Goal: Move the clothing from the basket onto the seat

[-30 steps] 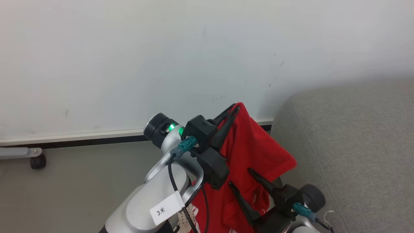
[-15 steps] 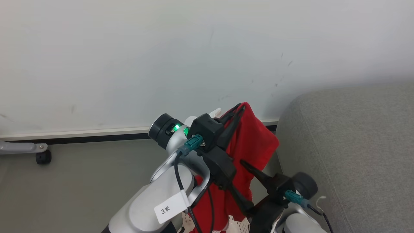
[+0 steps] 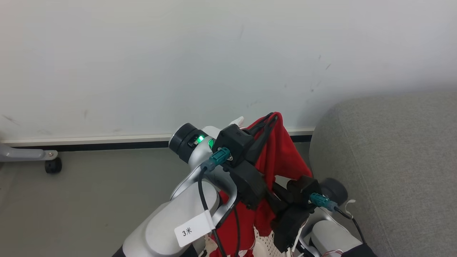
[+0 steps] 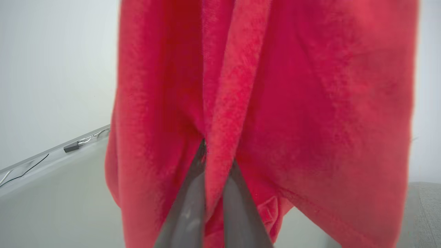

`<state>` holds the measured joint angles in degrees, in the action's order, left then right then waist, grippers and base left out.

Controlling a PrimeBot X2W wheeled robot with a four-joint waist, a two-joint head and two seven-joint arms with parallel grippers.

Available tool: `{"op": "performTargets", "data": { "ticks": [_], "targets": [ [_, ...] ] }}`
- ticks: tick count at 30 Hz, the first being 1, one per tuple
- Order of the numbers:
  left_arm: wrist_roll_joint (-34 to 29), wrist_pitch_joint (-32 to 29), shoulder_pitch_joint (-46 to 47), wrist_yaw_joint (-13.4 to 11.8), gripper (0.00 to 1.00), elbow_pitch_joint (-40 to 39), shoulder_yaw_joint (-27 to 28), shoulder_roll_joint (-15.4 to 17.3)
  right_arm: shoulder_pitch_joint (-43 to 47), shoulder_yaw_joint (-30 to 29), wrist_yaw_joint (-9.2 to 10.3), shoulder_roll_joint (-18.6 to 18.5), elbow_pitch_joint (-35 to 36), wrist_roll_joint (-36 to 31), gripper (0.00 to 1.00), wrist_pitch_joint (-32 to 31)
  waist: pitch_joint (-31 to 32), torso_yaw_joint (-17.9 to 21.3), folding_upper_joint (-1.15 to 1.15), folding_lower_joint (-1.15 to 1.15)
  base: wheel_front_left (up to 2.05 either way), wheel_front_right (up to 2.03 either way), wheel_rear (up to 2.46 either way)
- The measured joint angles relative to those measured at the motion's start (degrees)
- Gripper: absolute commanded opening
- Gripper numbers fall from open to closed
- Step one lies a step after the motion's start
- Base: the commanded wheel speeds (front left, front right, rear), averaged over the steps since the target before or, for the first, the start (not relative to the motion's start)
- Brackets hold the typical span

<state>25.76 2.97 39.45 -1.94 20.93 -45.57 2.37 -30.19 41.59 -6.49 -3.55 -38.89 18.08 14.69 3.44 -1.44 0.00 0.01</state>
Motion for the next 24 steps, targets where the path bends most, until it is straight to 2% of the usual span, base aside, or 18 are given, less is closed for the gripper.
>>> {"op": "performTargets", "data": {
  "ticks": [6,8,9,10,11,12,16,24],
  "targets": [
    [1.2,-0.1,-0.4,-0.7,0.00,0.4,1.6,0.6,-1.7,-0.5,0.00,0.0,-2.1,0.2,0.00,0.0,-0.2,0.6,0.00,0.00,0.00,0.00,0.00],
    [1.5,0.0,-0.9,-1.2,0.30,0.6,2.2,1.1,-2.5,-1.2,0.00,0.0,-2.6,0.2,0.00,0.0,-0.3,1.1,0.00,0.00,0.00,0.00,0.00],
    [1.5,0.0,-0.9,-1.2,0.41,0.6,2.2,1.1,-2.5,-1.2,0.00,0.0,-2.6,0.2,0.00,0.0,-0.3,1.1,0.00,0.00,0.00,0.00,0.00],
    [1.5,0.0,-1.3,-1.2,0.47,0.9,2.3,1.4,-2.7,-1.6,0.00,0.0,-2.9,0.2,0.00,0.0,-0.3,1.4,0.00,0.00,0.00,0.00,0.00],
    [1.6,0.2,-1.6,-1.2,0.60,1.1,2.5,1.6,-2.9,-1.8,0.00,0.0,-3.1,0.2,0.00,0.0,-0.3,1.7,0.00,0.00,0.00,0.00,0.00],
    [1.8,0.2,-2.1,-1.5,1.00,1.2,2.8,1.9,-3.1,-2.1,0.00,0.0,-3.2,0.2,0.00,0.0,-0.3,2.0,0.00,0.00,0.00,0.00,0.00],
    [1.9,0.9,-3.6,-2.2,1.00,1.3,3.7,2.8,-3.7,-3.1,0.00,-0.7,-3.2,0.2,0.00,0.0,-0.3,3.4,0.00,0.00,0.00,0.00,0.00],
    [2.9,3.3,-7.9,-2.6,1.00,1.0,4.7,3.5,-4.4,-5.6,0.01,-5.3,-2.4,0.2,0.00,0.0,-0.4,6.7,0.00,0.00,0.00,0.00,0.00]
  ]
}}
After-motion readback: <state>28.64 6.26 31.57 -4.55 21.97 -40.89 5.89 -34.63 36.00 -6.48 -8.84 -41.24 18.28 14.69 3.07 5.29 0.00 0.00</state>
